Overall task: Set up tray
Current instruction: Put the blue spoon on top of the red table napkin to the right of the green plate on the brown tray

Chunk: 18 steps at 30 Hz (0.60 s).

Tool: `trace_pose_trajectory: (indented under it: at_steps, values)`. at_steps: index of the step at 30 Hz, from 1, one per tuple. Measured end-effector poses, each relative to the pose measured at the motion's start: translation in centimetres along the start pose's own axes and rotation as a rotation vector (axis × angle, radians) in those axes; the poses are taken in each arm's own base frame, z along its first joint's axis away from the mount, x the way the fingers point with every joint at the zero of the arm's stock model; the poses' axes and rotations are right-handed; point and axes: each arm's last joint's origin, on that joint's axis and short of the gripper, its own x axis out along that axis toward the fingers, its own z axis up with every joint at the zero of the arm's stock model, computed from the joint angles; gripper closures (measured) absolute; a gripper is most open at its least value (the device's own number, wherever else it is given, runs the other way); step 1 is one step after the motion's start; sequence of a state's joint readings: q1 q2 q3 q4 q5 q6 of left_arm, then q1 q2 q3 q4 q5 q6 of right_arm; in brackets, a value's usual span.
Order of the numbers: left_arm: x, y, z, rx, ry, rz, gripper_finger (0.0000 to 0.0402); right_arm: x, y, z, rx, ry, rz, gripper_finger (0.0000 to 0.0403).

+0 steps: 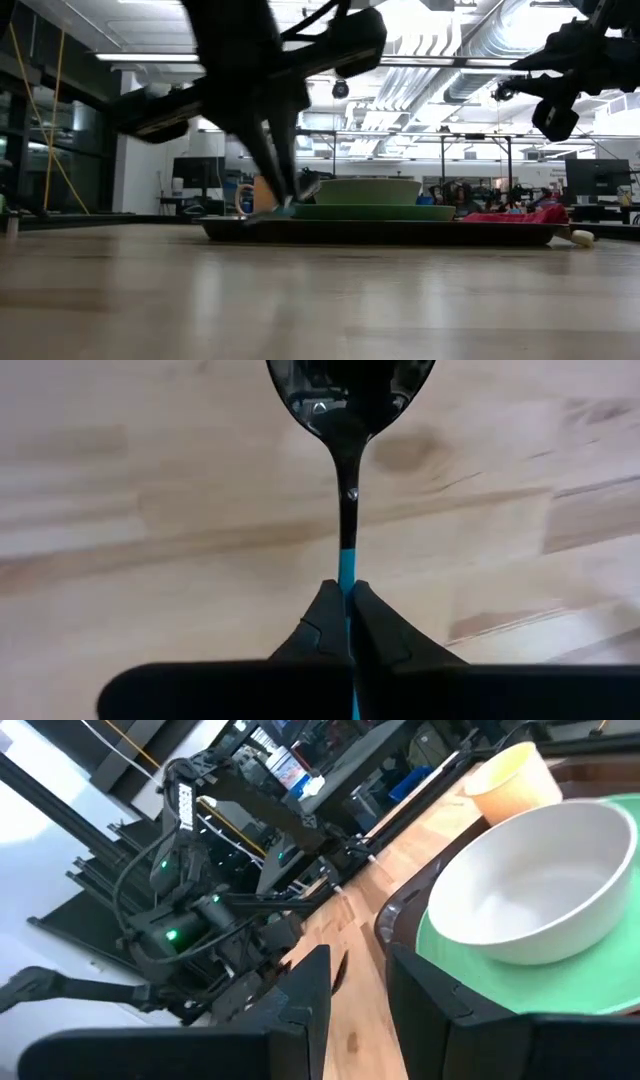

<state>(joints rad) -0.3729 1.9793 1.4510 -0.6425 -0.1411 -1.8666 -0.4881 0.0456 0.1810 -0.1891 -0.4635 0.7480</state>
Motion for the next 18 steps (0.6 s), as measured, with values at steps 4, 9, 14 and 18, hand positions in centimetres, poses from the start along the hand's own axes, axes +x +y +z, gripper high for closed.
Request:
trace_pose_trajectory:
  at_steps: [4,9,14,18]
  values:
    - [-0.8,-1.4,1.4,0.033,-0.018,-0.02,0.0377,0.0,0.0,0.0,0.038,0.008,0.008,0.0325]
    - [-2.0,-3.4,3.7,0.085,-0.044,-0.065,0.0381,0.0,0.1,-0.1,0.09,0.024,0.022,0.0325]
    - [-3.1,-5.2,6.4,0.13,-0.088,-0.118,0.0379,0.5,0.4,-0.4,0.118,0.067,0.041,0.0325]
    - [-4.2,-6.6,8.6,0.168,-0.123,-0.164,0.0379,1.3,0.7,-0.6,0.126,0.082,0.044,0.0325]
